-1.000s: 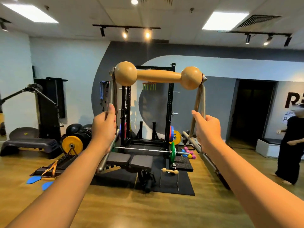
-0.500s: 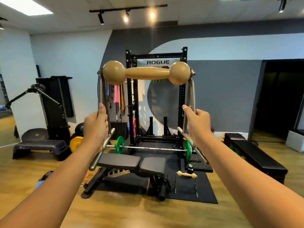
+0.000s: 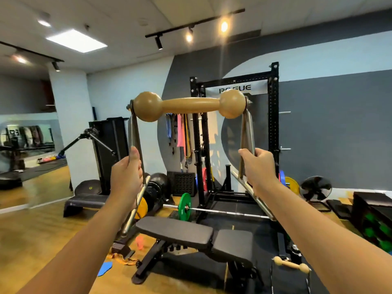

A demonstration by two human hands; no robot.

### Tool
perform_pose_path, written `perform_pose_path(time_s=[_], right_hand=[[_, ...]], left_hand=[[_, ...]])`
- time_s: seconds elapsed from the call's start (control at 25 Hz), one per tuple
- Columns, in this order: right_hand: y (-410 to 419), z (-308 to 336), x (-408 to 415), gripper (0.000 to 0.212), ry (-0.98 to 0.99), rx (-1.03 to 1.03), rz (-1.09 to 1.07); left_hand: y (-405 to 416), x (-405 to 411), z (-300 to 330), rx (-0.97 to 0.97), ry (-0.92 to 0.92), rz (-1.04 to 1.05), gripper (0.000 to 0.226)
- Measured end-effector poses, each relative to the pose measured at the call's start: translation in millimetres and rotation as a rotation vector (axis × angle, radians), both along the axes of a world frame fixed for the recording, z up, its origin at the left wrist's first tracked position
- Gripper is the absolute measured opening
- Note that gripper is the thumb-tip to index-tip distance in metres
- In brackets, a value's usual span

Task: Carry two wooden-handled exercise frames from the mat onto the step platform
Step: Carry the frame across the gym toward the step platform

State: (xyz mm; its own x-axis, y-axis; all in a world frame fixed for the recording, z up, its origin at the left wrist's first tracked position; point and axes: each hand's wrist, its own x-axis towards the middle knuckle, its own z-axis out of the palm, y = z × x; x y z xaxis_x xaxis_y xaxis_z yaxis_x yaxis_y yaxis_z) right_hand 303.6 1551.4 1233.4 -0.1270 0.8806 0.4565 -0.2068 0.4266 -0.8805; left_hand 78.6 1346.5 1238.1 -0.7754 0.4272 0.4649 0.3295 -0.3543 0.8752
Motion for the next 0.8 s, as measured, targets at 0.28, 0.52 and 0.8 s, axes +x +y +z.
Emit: perform_pose_path(time_s=[0.28,0.52,0.8], right_hand=[[122.2,-0.1,-117.6,0.027,0.019,0.040,0.242],[189.6,6.3,-236.4,0.036,0.007,0.060,0.416],[205.0,-24.6,-392.1,0.037,-0.013,0.037,0.583]], left_hand=[[76.4,-73.1,-5.7,0.031,0.027,0.209,0.051],[111.9,-137.4,-15.2,0.066,0.032,0.419,0.055],[108.8,-229.9,-32.0,0.067,0.023,0.606,0.050]])
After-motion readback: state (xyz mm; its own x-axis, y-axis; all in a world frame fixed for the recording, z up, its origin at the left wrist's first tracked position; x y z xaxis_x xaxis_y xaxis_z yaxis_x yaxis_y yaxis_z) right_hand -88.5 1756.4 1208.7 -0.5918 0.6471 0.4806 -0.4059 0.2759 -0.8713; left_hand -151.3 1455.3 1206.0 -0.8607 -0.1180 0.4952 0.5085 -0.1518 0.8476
